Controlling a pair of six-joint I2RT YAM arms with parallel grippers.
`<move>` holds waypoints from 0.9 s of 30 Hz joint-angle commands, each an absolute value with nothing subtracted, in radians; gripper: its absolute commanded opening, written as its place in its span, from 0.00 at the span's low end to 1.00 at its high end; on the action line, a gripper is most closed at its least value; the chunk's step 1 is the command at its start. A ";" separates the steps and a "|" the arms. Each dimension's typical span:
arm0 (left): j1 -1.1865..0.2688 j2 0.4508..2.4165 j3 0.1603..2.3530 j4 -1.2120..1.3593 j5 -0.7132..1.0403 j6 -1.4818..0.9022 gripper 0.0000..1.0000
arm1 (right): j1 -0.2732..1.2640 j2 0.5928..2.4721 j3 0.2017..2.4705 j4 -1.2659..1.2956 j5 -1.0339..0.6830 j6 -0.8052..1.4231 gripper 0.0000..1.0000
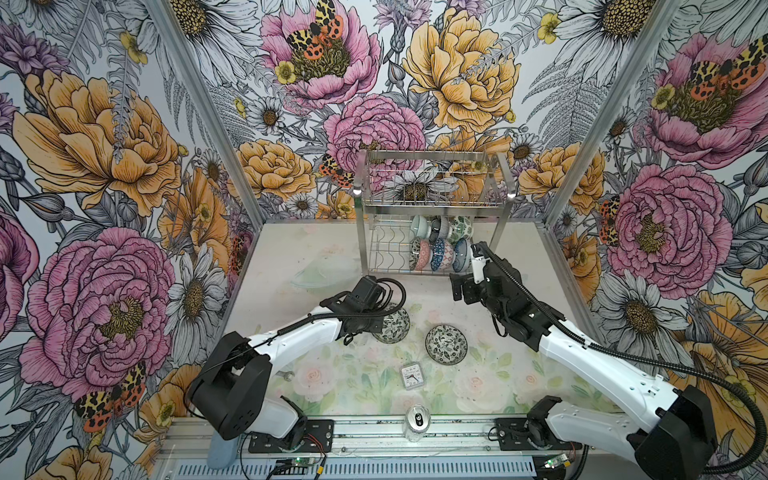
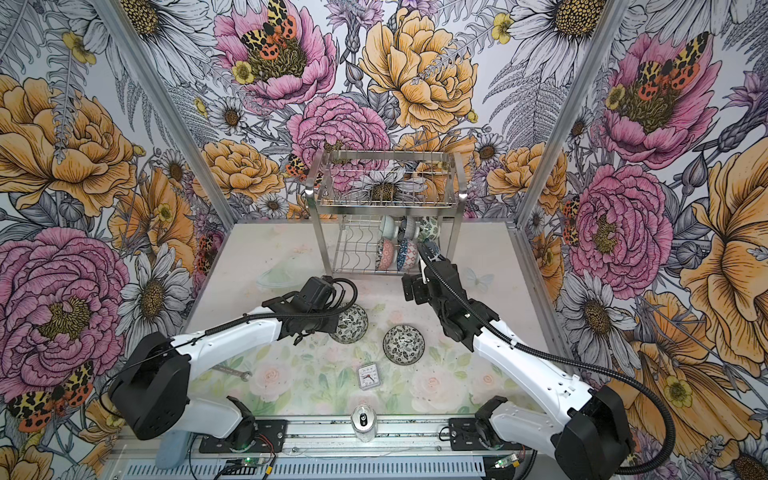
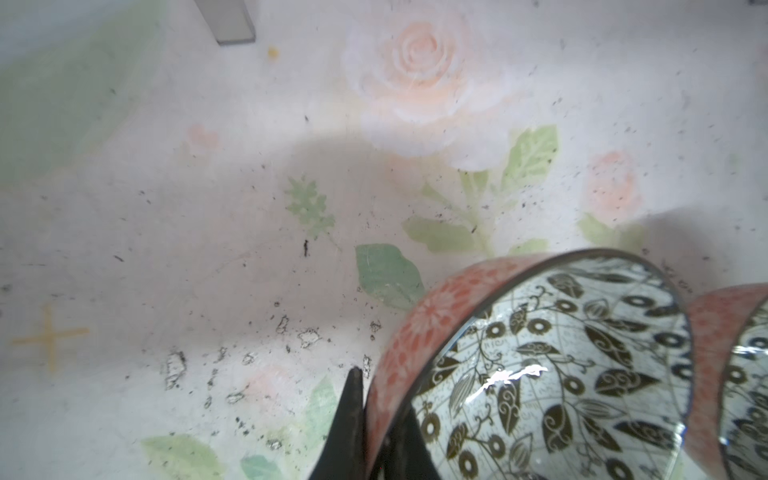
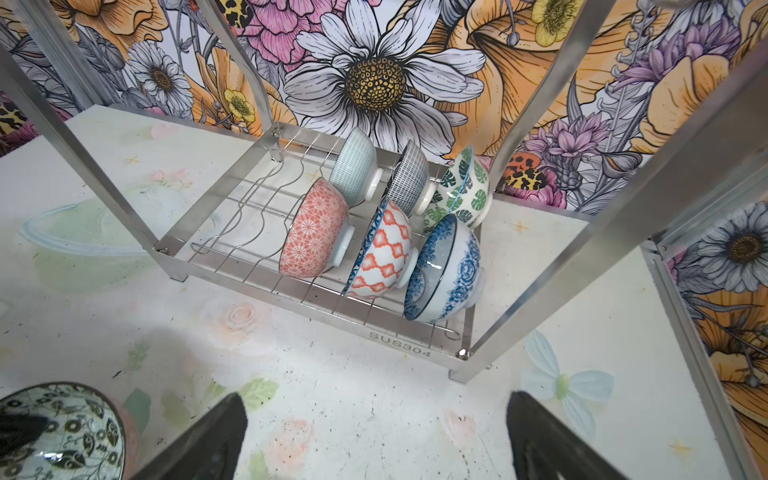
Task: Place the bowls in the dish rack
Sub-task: 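Lift the leaf-patterned bowl with the left gripper toward the right gripper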
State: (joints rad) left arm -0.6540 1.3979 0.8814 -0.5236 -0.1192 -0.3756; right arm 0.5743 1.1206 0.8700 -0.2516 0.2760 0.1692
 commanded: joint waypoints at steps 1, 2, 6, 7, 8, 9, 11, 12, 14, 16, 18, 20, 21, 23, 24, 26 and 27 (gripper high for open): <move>-0.658 1.312 0.971 -0.467 -0.237 -0.349 0.00 | 0.574 1.094 0.891 -0.268 0.184 0.200 1.00; -0.660 1.299 0.983 -0.454 -0.252 -0.346 0.00 | 0.578 1.092 0.895 -0.270 0.172 0.207 1.00; -0.665 1.266 1.025 -0.384 -0.289 -0.318 0.00 | 0.608 1.096 0.925 -0.272 0.111 0.239 1.00; -0.668 1.264 1.037 -0.368 -0.296 -0.310 0.00 | 0.619 1.101 0.934 -0.272 0.100 0.247 1.00; -0.670 1.265 1.044 -0.355 -0.300 -0.304 0.00 | 0.629 1.104 0.940 -0.272 0.093 0.256 1.00; -0.674 1.268 1.052 -0.340 -0.304 -0.297 0.00 | 0.641 1.110 0.951 -0.272 0.089 0.264 1.00; -0.677 1.275 1.059 -0.311 -0.301 -0.293 0.00 | 0.655 1.124 0.969 -0.272 0.080 0.280 1.00; -0.681 1.279 1.064 -0.295 -0.300 -0.291 0.00 | 0.658 1.134 0.978 -0.270 0.071 0.286 1.00; -0.684 1.289 1.076 -0.271 -0.295 -0.290 0.00 | 0.661 1.152 1.003 -0.270 0.049 0.300 1.00; -0.690 1.301 1.087 -0.250 -0.289 -0.287 0.00 | 0.664 1.182 1.031 -0.270 0.027 0.313 1.00; -0.694 1.310 1.095 -0.233 -0.284 -0.286 0.00 | 0.669 1.208 1.055 -0.270 0.014 0.327 1.00; -0.696 1.317 1.102 -0.220 -0.277 -0.284 0.00 | 0.678 1.236 1.072 -0.271 0.012 0.342 0.99; -0.699 1.321 1.108 -0.214 -0.274 -0.285 0.00 | 0.681 1.250 1.078 -0.269 0.013 0.348 0.99; -0.701 1.329 1.116 -0.206 -0.270 -0.284 0.00 | 0.687 1.275 1.084 -0.264 0.023 0.365 0.97; -0.705 1.332 1.121 -0.204 -0.269 -0.284 0.00 | 0.689 1.288 1.087 -0.261 0.031 0.375 0.93; -0.708 1.336 1.130 -0.200 -0.267 -0.282 0.00 | 0.693 1.308 1.088 -0.255 0.035 0.389 0.88; -0.711 1.340 1.134 -0.198 -0.265 -0.281 0.00 | 0.695 1.316 1.088 -0.251 0.039 0.397 0.86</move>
